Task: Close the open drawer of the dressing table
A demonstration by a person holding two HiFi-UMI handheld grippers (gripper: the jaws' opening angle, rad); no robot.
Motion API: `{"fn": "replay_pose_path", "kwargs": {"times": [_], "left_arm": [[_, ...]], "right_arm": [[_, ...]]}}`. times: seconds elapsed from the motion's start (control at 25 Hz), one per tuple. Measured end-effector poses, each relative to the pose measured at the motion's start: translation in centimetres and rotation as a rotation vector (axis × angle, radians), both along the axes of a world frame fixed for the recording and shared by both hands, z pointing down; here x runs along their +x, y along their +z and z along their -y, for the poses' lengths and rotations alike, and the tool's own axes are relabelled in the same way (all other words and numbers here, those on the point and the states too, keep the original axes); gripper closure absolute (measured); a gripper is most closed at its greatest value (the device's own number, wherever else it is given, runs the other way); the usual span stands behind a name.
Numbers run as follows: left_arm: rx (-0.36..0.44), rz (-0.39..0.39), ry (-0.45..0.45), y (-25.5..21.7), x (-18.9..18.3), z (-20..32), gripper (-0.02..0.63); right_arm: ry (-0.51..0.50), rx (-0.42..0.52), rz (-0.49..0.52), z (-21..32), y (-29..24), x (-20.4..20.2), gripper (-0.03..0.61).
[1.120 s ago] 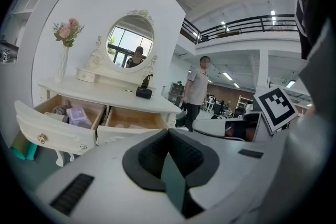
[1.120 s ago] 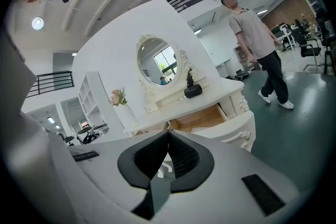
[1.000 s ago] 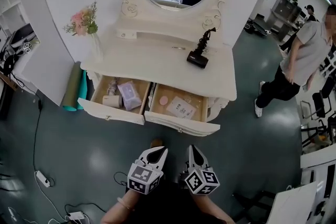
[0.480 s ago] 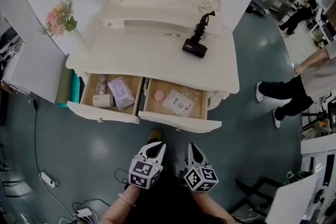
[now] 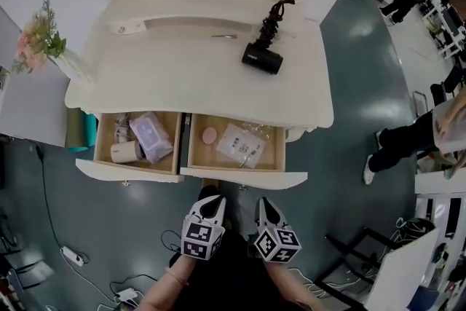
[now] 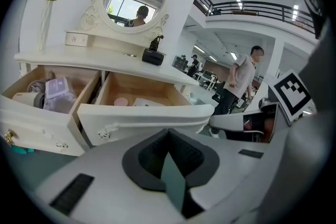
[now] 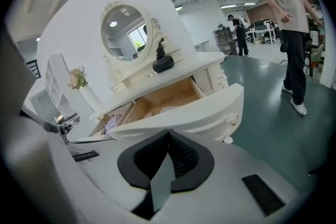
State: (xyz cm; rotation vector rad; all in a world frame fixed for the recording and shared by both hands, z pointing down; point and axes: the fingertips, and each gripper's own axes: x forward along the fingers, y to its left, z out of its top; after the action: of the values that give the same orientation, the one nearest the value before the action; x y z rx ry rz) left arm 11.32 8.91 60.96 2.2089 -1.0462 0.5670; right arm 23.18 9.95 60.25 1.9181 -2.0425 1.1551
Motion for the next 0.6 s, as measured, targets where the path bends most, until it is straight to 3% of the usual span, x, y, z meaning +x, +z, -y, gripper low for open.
{"fn": "replay_pose_path", "kwargs": {"times": [0.6], "left_arm": [[-0.108,0.023,0.04,2.8,-0.4,4.3,0.594]], "right_arm": [[0.047,-0.124,-0.027,2.5,2.6,0.7,0.572]]}}
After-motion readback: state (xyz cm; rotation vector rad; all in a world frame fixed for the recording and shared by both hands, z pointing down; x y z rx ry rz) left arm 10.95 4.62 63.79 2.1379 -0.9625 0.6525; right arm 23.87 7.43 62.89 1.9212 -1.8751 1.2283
